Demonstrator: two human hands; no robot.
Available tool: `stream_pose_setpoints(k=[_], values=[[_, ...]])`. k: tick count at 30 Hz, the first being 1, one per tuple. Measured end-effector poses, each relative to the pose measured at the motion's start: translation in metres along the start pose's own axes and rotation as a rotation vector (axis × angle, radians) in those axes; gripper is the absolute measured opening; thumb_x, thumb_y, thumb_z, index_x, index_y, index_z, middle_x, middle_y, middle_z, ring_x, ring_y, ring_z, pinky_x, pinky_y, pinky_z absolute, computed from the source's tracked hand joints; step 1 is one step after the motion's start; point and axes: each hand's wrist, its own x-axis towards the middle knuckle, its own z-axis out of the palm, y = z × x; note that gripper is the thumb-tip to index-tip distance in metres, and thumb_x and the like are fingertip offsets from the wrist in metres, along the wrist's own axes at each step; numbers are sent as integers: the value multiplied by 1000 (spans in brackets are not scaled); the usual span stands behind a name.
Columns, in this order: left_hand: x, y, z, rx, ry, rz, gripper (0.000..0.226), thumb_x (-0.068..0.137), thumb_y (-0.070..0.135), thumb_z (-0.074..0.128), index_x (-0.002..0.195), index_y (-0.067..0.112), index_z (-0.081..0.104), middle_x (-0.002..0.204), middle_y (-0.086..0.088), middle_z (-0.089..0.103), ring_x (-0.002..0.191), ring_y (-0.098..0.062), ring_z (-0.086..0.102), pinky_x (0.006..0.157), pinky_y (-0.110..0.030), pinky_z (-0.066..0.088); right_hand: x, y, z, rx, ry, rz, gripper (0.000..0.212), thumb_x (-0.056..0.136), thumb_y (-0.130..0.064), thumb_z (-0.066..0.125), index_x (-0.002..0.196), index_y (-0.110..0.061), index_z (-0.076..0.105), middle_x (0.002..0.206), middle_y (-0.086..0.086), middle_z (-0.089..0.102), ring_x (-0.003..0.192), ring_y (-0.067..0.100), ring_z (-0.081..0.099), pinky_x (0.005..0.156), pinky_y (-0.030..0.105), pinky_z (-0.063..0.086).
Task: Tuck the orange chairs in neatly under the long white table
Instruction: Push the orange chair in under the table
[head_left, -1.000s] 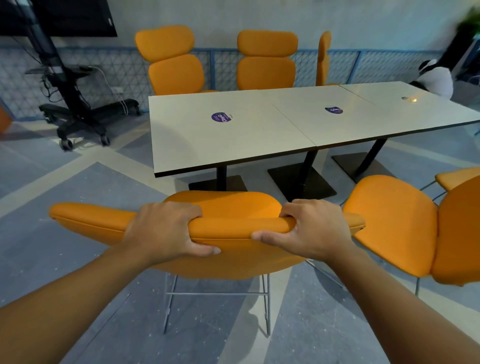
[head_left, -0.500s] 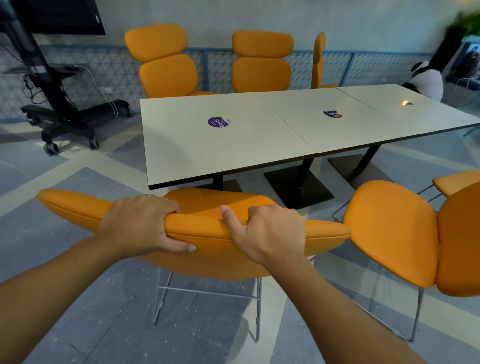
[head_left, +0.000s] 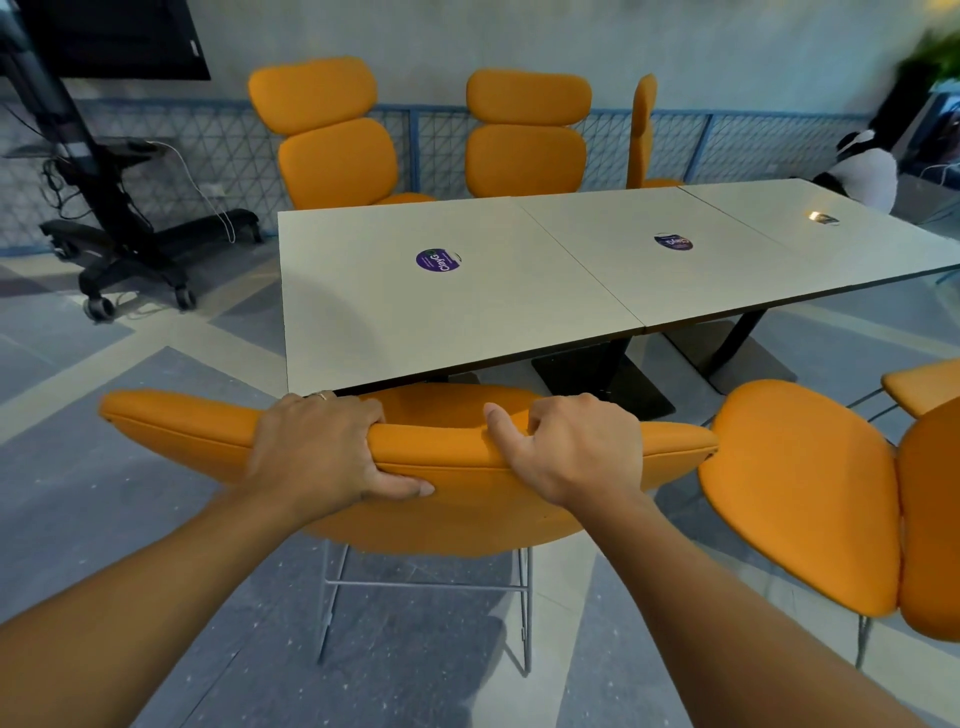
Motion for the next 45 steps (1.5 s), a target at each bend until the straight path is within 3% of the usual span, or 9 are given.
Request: stream_pose_setpoints(k=[13,19,23,28,36,45], values=[[32,28,4,-91,-42,-115,78,42,104,34,82,38,48,73,14,53,70,-10,51,70,-31,35,32,37,4,42,-4,-75,77,91,-80,18,59,-22,58,52,-7,52,50,11,51,53,29,49],[33,42,6,-126,-13,-151,83,38,104,28,80,37,50,67,16,48,67,-10,49,70,-32,33,33,52,6,45,28,-112,75,92,-77,20,58,-22,57,50,-7,49,48,10,48,50,28,46],[30,50,10,-141,44,-181,88,44,103,29,91,36,60,82,12,64,81,-14,57,80,-37,37,39,57,9,47,43,-115,72,92,-75,20,62,-23,60,52,-8,50,50,11,49,52,27,44],[30,61,22,-100,144,-280,89,51,101,30,103,36,61,102,5,66,103,-26,53,91,-46,26,50,66,13,62,78,-98,67,92,-72,22,61,-23,58,53,-7,49,50,11,48,54,27,40],[59,47,28,-104,179,-261,92,53,101,26,100,31,63,99,5,65,101,-26,55,94,-49,28,77,63,18,57,86,-71,63,93,-67,30,59,-21,56,52,-7,49,49,12,47,53,28,36],[94,41,32,-78,170,-283,93,51,102,24,99,32,62,100,4,64,101,-25,55,93,-49,28,113,67,26,38,54,-59,61,94,-65,31,71,-20,65,58,-5,51,54,12,45,55,27,33]])
